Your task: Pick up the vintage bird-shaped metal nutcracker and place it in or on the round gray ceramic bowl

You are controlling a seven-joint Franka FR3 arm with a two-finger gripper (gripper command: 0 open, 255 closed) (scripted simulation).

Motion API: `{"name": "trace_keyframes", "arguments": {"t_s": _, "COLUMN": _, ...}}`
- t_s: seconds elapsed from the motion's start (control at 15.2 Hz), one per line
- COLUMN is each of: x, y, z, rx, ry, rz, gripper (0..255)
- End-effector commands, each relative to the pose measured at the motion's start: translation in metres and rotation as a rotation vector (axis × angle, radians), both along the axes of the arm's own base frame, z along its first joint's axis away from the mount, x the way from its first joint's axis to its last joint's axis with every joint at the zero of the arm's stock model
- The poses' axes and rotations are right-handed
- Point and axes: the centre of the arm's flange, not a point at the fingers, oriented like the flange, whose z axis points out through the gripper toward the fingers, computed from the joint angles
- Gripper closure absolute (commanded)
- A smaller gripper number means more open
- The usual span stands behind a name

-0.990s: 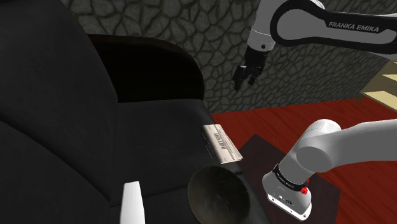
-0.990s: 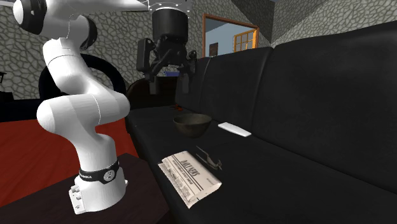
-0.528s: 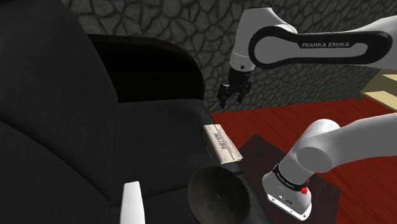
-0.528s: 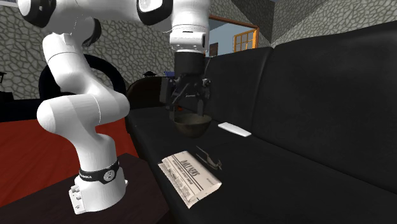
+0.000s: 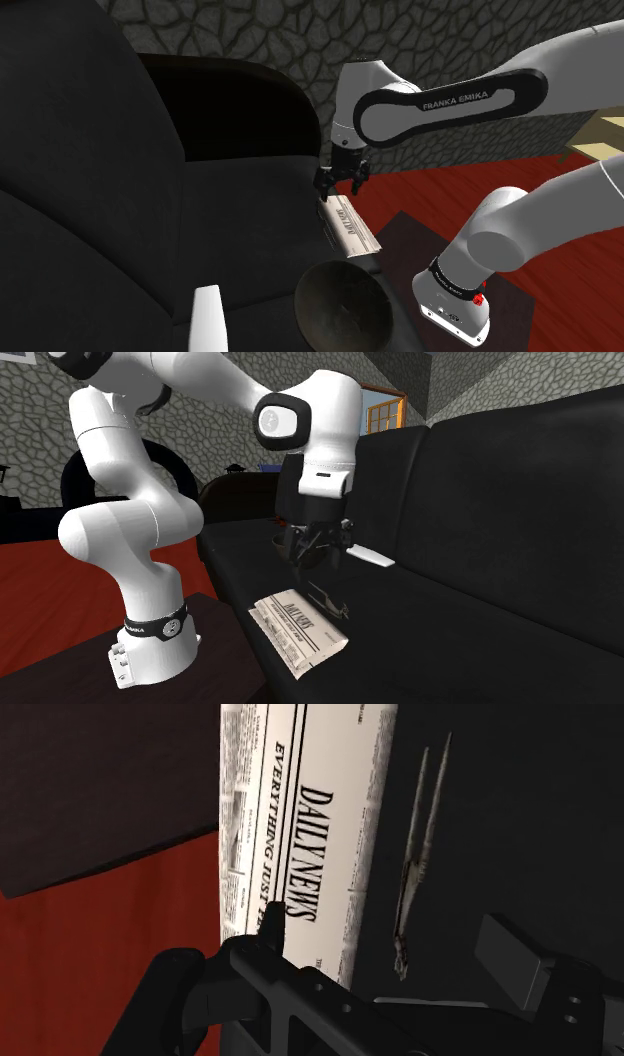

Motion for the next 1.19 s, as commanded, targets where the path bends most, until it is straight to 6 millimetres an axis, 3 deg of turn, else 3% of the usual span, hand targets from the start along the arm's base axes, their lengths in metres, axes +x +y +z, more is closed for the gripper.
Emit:
{"name": "trace_keyframes", "arguments": {"t_s": 0.0, "x": 0.006, "y": 0.017, "z": -0.021, "rx": 0.011, "ry": 0.021, "rz": -0.038, "gripper": 0}}
{"name": "trace_keyframes", "arguments": {"t_s": 0.13, "x": 0.011, "y": 0.032, "z": -0.041, "rx": 0.02, "ry": 0.041, "rz": -0.074, "gripper": 0}}
{"name": "trace_keyframes", "arguments": {"t_s": 0.66, "x": 0.004, "y": 0.036, "z": -0.082, "rx": 0.021, "ry": 0.043, "rz": -0.076, "gripper": 0}}
{"name": "trace_keyframes", "arguments": {"t_s": 1.12, "x": 0.004, "y": 0.036, "z": -0.082, "rx": 0.021, "ry": 0.043, "rz": -0.076, "gripper": 0}}
